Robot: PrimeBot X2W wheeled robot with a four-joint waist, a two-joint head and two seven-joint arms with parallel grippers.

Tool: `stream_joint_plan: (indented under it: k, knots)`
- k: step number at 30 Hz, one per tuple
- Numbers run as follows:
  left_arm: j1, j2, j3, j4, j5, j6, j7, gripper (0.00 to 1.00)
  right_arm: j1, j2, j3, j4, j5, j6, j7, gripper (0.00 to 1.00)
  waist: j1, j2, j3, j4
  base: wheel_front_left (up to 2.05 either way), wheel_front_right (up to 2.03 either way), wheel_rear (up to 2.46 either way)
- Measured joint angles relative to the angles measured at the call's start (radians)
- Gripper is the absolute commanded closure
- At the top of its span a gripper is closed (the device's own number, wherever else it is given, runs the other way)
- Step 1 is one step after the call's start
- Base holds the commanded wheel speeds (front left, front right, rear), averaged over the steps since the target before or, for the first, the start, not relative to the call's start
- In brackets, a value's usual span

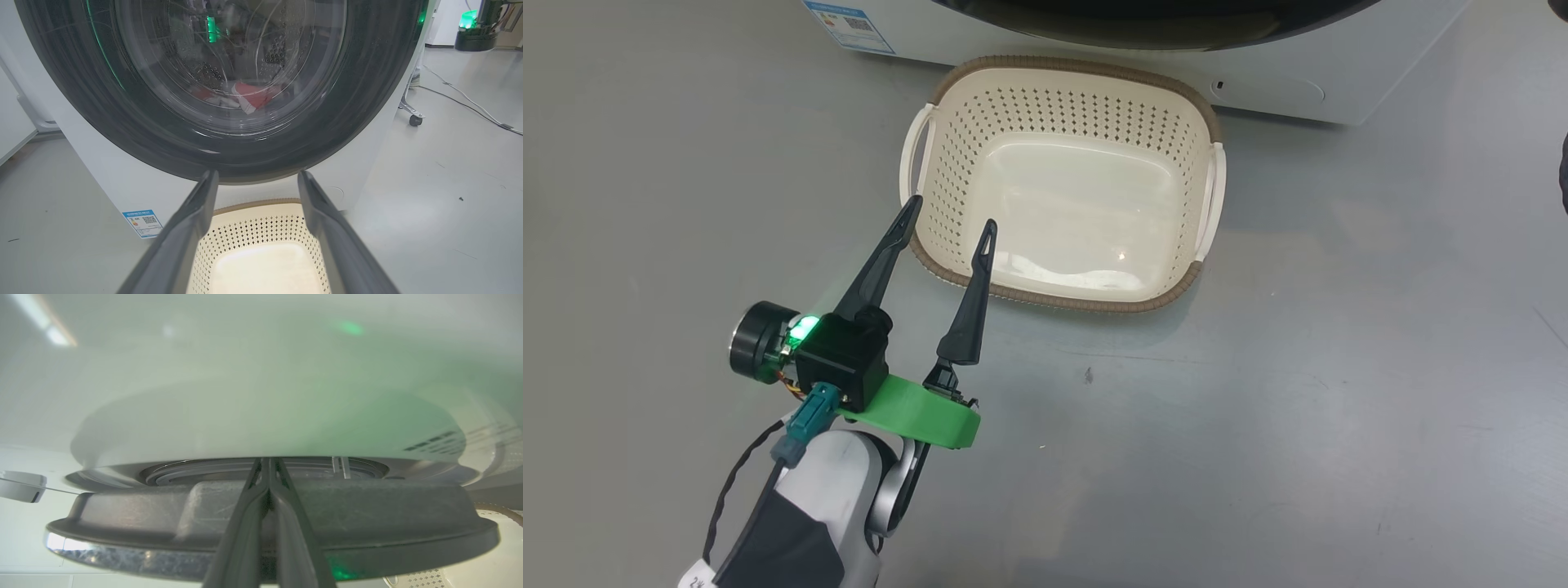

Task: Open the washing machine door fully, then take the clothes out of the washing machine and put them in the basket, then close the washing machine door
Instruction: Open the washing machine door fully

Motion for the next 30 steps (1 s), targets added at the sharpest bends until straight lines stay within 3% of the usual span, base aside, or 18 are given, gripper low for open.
stream_joint_plan:
  k: [15, 30]
  knots:
    - [-0.009, -0.002, 0.017, 0.015, 0.007, 0.002, 0.0, 0.0, 0.01, -0.004, 0.0, 0.06, 0.074, 0.049, 0.118, 1.0, 0.0, 0.0, -0.017, -0.019, 0.0, 0.0, 0.0]
    - [-0.006, -0.002, 0.019, 0.056, 0.015, 0.002, 0.0, 0.0, 0.153, 0.045, 0.003, 0.132, 0.107, 0.092, 0.171, 1.0, 0.0, 0.0, -0.099, -0.037, 0.0, 0.0, 0.0]
